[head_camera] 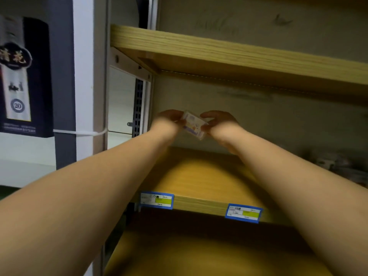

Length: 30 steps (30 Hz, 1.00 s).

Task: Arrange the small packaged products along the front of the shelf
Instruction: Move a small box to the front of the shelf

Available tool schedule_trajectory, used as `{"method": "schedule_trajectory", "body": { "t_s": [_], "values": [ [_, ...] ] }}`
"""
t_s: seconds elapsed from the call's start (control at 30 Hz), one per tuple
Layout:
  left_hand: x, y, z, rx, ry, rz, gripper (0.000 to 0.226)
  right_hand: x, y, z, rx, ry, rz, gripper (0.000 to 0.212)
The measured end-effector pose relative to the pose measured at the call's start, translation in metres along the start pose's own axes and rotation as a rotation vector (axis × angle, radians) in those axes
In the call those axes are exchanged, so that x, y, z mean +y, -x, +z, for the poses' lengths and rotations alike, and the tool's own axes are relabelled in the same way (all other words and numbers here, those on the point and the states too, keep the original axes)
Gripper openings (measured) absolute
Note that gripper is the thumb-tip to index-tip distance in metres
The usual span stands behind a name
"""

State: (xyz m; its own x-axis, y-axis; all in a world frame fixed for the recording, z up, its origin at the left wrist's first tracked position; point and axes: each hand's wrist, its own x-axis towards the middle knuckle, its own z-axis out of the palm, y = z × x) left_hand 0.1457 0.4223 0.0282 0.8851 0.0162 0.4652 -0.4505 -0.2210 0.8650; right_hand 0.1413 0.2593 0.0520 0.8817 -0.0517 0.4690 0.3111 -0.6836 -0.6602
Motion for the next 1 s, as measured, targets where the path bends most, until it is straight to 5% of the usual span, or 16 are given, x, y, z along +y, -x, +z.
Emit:
{"method": "schedule_trajectory", "body": {
  "t_s": [0.1, 0.27, 0.43, 0.6, 1.0],
  "values": [
    [-0.002, -0.007, 0.009, 0.084, -0.200, -0.011, 0.023, 0.003, -0.007, -0.002, 0.095, -0.090, 0.118, 0.038],
    [-0.018, -0.022, 0.005, 0.148, -0.299, -0.129, 0.020, 0.007, -0.022, 0.021, 0.029, -0.181, 0.301, 0.025],
    [-0.039, -0.036, -0.009, 0.218, -0.448, -0.143, 0.033, 0.009, -0.040, 0.056, -0.155, -0.165, 0.275, 0.025],
    [-0.057, -0.042, -0.020, 0.218, -0.494, -0.190, 0.035, 0.011, -0.043, 0.079, -0.192, -0.106, 0.302, 0.014],
    [-0.073, -0.052, -0.017, 0.146, -0.557, -0.262, 0.044, 0.030, -0.049, 0.101, -0.214, -0.134, 0.301, 0.025]
  ]
}}
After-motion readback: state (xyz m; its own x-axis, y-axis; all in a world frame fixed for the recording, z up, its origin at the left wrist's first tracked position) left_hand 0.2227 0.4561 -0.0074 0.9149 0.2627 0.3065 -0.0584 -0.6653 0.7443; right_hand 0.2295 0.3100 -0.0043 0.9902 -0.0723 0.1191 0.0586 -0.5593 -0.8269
